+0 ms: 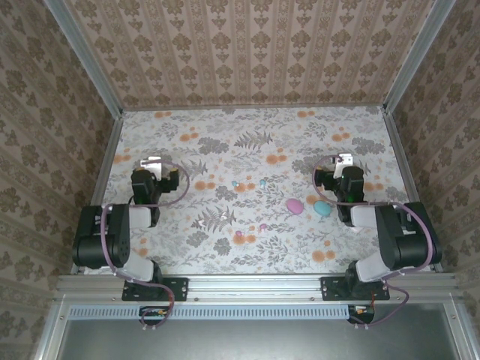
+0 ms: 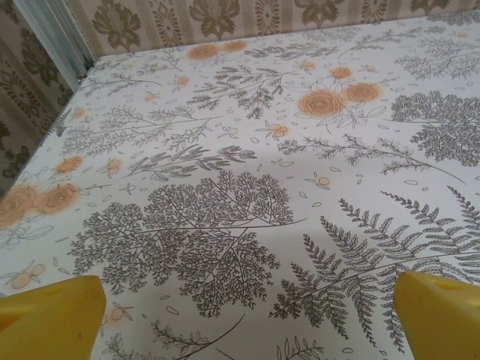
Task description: Insert the wireless bluetooth earbuds into the charging case
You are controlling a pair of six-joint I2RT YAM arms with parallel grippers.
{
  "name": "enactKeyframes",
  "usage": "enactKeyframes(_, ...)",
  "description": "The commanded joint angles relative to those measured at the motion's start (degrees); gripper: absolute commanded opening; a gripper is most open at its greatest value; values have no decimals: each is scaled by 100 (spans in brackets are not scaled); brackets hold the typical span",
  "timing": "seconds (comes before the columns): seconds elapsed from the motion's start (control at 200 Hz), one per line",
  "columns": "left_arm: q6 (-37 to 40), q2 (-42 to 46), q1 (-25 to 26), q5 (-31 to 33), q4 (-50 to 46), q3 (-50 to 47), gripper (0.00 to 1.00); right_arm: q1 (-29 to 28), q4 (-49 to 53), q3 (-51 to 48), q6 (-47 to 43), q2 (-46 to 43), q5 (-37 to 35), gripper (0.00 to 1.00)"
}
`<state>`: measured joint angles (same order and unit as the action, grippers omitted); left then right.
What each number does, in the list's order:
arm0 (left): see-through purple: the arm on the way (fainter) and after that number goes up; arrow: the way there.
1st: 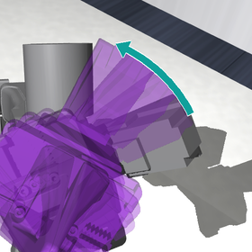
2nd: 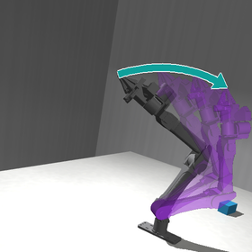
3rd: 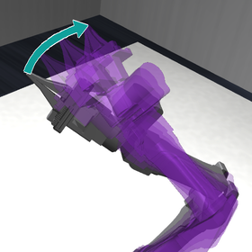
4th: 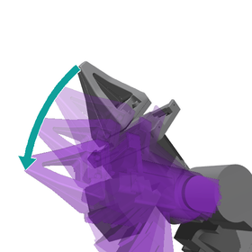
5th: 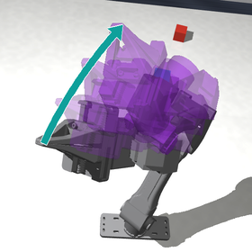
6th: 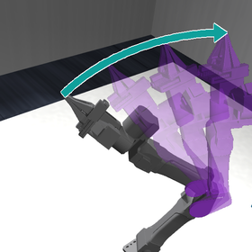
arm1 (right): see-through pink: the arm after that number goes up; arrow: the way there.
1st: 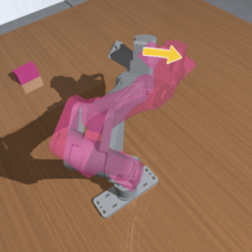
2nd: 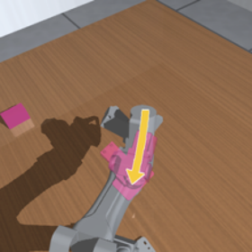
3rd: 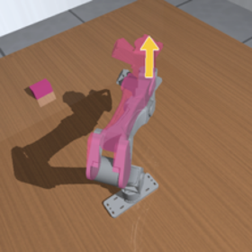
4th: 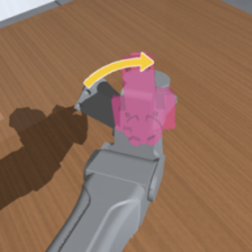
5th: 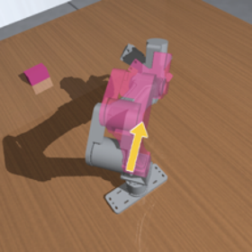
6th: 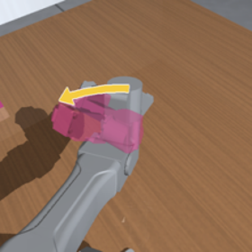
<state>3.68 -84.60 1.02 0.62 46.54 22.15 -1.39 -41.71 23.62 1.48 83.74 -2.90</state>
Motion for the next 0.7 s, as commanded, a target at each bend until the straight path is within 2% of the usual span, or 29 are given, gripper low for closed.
enactKeyframes(0.0,-386,683,-97,176,-893,184,100,-28,1915,738,355,-753,-370,100)
enactKeyframes(0.125,-918,1456,-172,444,-2148,495,100,-31,4106,1637,1277,-1103,-970,100)
enactKeyframes(0.18,-1297,1790,-176,811,-2436,534,100,-19,4861,2017,1675,-1212,-948,100)
enactKeyframes(0.235,-2033,2125,-181,1297,-2919,628,100,-7,5617,2396,2005,-1279,-771,100)
enactKeyframes(0.28,-2540,2392,-236,1435,-3395,727,100,-2,5823,2555,2075,-1335,-347,100)
enactKeyframes(0.325,-2798,2646,-321,1219,-4025,881,100,-3,5930,2598,2109,-1436,179,100)
enactKeyframes(0.395,-2884,2903,-421,605,-4419,1002,100,-6,6075,2595,2145,-1590,946,100)
enactKeyframes(0.49,-3077,3036,-438,-503,-4420,1027,100,-2,6502,2651,2272,-1716,1564,99)
enactKeyframes(0.57,-3390,3018,-317,-1180,-4213,986,100,-7,6927,2754,2335,-1705,1927,92)
enactKeyframes(0.625,-3383,2949,-81,-1418,-4202,1041,100,-2,7157,2787,2369,-1673,2097,89)
enactKeyframes(0.695,-3216,2839,382,-1280,-4457,1201,100,-17,7435,2775,2422,-1627,2277,84)
